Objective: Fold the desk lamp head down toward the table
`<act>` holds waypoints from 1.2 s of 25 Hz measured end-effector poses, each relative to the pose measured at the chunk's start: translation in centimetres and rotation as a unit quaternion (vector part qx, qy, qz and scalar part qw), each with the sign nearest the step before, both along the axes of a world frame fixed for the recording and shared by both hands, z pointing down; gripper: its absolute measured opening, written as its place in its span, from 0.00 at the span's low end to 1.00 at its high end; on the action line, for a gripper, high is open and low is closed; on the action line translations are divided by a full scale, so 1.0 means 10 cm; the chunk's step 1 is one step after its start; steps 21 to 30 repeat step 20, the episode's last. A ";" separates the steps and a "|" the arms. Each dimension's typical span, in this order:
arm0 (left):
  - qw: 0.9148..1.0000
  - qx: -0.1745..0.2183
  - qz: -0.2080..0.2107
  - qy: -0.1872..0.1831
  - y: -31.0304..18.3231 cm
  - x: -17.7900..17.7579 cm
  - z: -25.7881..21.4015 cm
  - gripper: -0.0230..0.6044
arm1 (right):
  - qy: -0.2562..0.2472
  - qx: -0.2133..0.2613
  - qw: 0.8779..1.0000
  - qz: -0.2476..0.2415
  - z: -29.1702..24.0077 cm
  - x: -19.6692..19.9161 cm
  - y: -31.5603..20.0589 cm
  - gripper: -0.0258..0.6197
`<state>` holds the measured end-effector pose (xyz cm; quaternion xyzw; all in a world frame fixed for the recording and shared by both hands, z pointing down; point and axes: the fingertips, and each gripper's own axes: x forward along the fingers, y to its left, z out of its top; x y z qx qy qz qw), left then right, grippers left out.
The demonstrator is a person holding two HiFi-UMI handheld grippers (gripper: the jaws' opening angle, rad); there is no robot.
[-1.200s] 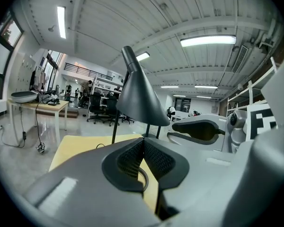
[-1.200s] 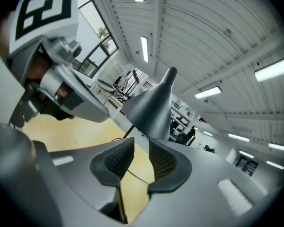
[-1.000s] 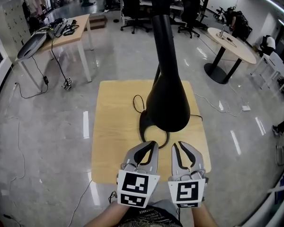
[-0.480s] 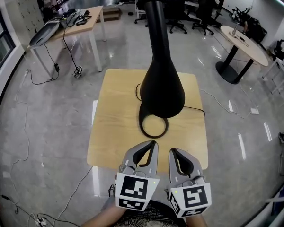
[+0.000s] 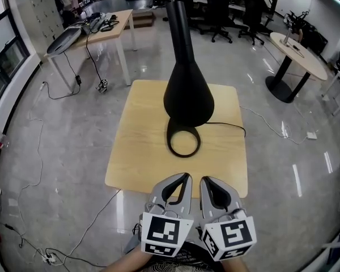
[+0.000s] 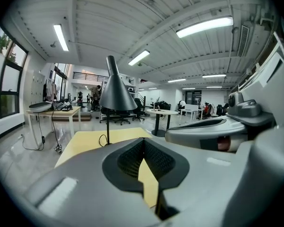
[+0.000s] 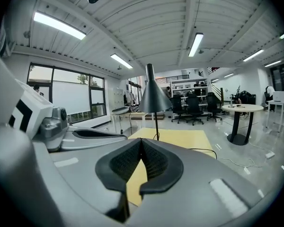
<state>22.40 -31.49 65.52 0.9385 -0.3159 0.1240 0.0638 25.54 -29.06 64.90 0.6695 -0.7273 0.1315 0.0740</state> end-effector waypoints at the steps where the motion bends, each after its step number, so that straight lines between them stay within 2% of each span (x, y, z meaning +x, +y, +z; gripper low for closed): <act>1: 1.000 0.002 -0.001 -0.002 0.21 0.02 0.03 0.06 | -0.002 0.001 1.000 -0.002 0.04 0.02 0.20 0.05; 5: 1.000 0.004 0.001 -0.005 0.67 0.12 0.01 0.06 | -0.009 0.001 1.000 -0.004 0.04 0.10 0.61 0.05; 9: 1.000 0.005 0.000 -0.011 1.04 0.02 0.05 0.06 | -0.012 0.004 1.000 -0.005 0.05 0.01 0.95 0.05; 20: 1.000 0.003 -0.002 -0.016 1.79 -0.02 0.00 0.06 | -0.015 0.005 1.000 -0.009 0.00 -0.03 1.71 0.05; 30: 1.000 0.003 -0.002 -0.016 1.79 -0.02 0.00 0.06 | -0.015 0.005 1.000 -0.009 0.00 -0.03 1.71 0.05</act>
